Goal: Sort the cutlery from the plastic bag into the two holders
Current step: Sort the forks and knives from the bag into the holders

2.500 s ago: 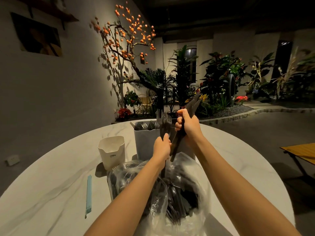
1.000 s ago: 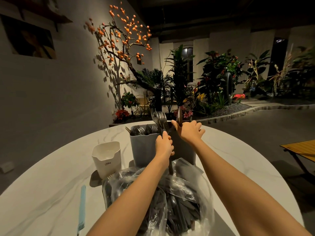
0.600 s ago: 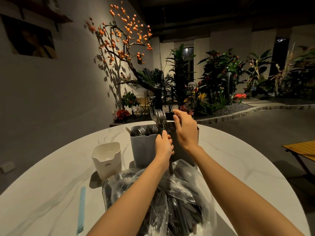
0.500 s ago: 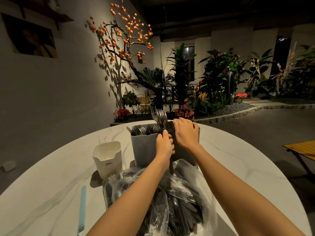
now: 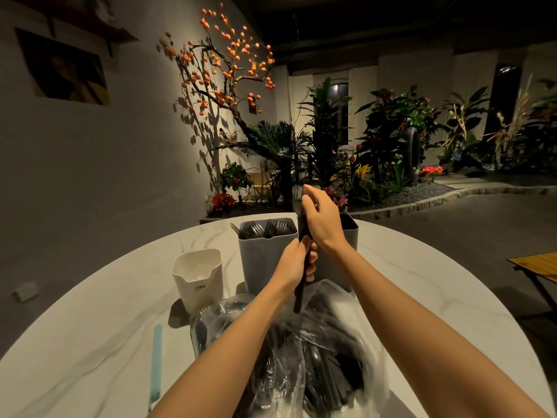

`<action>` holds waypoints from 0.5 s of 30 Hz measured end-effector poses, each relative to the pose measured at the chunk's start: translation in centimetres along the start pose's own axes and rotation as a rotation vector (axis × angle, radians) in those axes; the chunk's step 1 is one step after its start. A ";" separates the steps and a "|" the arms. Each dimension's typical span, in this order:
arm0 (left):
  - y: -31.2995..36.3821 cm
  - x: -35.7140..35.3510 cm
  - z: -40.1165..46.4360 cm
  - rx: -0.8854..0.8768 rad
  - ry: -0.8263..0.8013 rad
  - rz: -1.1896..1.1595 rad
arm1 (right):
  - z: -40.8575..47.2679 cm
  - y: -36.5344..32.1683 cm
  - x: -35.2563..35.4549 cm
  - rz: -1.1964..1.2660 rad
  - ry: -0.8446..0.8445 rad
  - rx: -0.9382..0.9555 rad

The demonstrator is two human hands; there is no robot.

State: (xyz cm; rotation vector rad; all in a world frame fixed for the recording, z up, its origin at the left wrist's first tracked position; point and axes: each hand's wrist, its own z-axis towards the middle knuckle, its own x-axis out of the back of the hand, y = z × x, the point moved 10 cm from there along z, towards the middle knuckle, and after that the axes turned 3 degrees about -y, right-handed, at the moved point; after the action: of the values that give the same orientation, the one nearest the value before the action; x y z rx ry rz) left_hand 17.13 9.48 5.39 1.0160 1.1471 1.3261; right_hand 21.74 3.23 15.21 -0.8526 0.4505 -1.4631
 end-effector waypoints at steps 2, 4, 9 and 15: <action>0.3 0.0 -0.4 -0.027 -0.032 0.030 | 0.0 0.3 0.1 -0.001 0.002 -0.022; 0.8 0.2 -0.6 -0.046 -0.032 0.050 | -0.3 0.3 -0.3 -0.069 -0.028 -0.010; 1.7 0.8 -0.8 -0.045 -0.004 0.144 | -1.2 0.8 -1.7 -0.061 -0.100 -0.062; 0.7 0.5 -2.1 -0.023 -0.088 0.177 | -0.1 -2.0 -1.4 -0.131 -0.085 0.104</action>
State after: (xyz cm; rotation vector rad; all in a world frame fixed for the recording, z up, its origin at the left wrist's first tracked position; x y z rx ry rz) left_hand 14.87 9.81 5.68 1.1694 0.9921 1.4156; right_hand 20.16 4.75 16.28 -0.8703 0.2564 -1.5500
